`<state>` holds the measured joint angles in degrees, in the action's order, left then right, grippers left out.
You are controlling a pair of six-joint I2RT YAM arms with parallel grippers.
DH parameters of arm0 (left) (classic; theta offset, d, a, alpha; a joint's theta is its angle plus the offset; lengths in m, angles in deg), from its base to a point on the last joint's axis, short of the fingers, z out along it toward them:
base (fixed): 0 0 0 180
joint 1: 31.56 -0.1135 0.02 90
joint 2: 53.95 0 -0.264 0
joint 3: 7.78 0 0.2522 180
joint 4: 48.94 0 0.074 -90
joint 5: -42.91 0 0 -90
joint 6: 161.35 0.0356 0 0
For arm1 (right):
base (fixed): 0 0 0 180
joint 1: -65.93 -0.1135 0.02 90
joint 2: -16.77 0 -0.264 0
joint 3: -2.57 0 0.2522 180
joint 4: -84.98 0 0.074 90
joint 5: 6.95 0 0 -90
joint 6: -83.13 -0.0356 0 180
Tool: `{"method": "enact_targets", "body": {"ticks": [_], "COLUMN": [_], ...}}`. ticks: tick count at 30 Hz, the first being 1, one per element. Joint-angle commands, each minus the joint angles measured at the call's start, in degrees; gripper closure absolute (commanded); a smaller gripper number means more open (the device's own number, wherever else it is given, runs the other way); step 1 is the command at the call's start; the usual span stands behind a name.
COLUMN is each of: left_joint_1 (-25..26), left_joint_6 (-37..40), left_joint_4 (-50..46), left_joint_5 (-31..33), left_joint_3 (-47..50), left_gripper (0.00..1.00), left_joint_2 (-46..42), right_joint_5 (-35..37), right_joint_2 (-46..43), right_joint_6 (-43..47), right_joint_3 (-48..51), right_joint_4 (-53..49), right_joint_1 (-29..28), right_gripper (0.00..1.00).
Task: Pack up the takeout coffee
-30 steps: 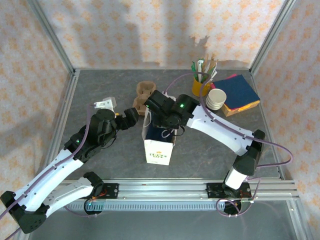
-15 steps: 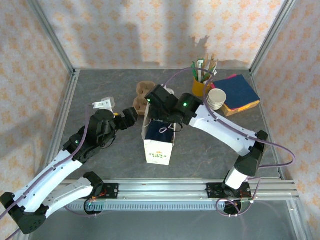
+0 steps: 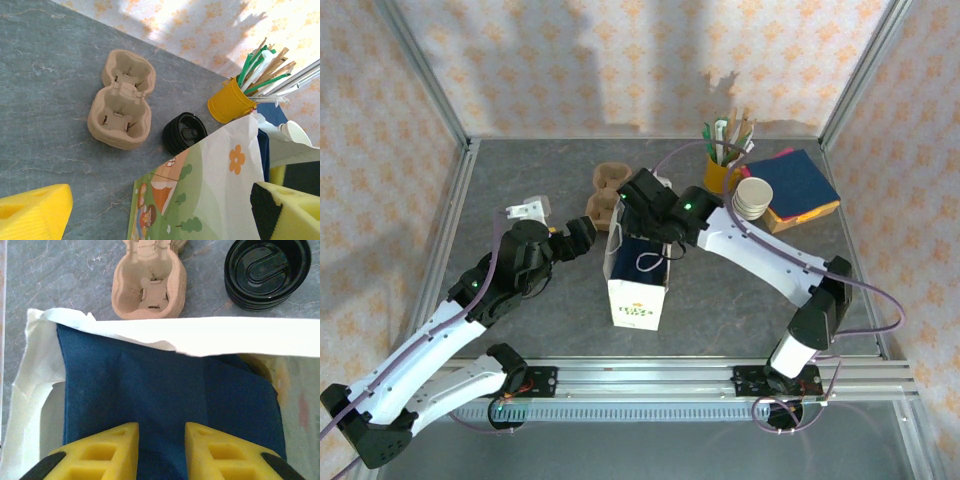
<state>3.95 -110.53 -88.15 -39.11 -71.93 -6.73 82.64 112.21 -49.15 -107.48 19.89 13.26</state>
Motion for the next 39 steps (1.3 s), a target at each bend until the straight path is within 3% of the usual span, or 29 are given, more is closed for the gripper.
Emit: {"method": "enact_targets", "body": {"ticks": [1,12,26,29,33,39], "left_joint_1": [-0.4,-0.3,-0.3,-0.3,-0.3,-0.5], "left_joint_6": [0.1,0.0,2.8,4.8,9.4,20.8], "left_joint_4": [0.4,-0.2,-0.6,0.0,1.1,11.5], "left_joint_5": [1.6,2.1,6.2,9.3,17.5,33.2], "left_joint_3": [0.3,0.8,-2.9,-4.8,-6.8,-3.0], "left_gripper": [0.07,0.06,0.06,0.06,0.03,0.01], "left_joint_2": [-0.3,-1.3,-1.2,-1.0,-0.8,-3.5], "right_joint_5": [-1.2,1.8,0.4,1.4,5.9,8.6], "right_joint_2": [1.9,5.2,-3.0,-7.3,-14.1,-26.9], "right_joint_6": [1.0,1.4,6.4,8.4,11.2,17.2], "right_joint_3": [1.3,-0.4,-13.5,-12.1,-7.1,8.9], "right_joint_4": [1.0,-5.3,-0.4,3.9,8.0,15.4], "right_joint_1": [0.1,0.1,0.6,1.1,3.6,14.4], "right_gripper": [0.71,0.71,0.68,0.65,0.54,0.38]}}
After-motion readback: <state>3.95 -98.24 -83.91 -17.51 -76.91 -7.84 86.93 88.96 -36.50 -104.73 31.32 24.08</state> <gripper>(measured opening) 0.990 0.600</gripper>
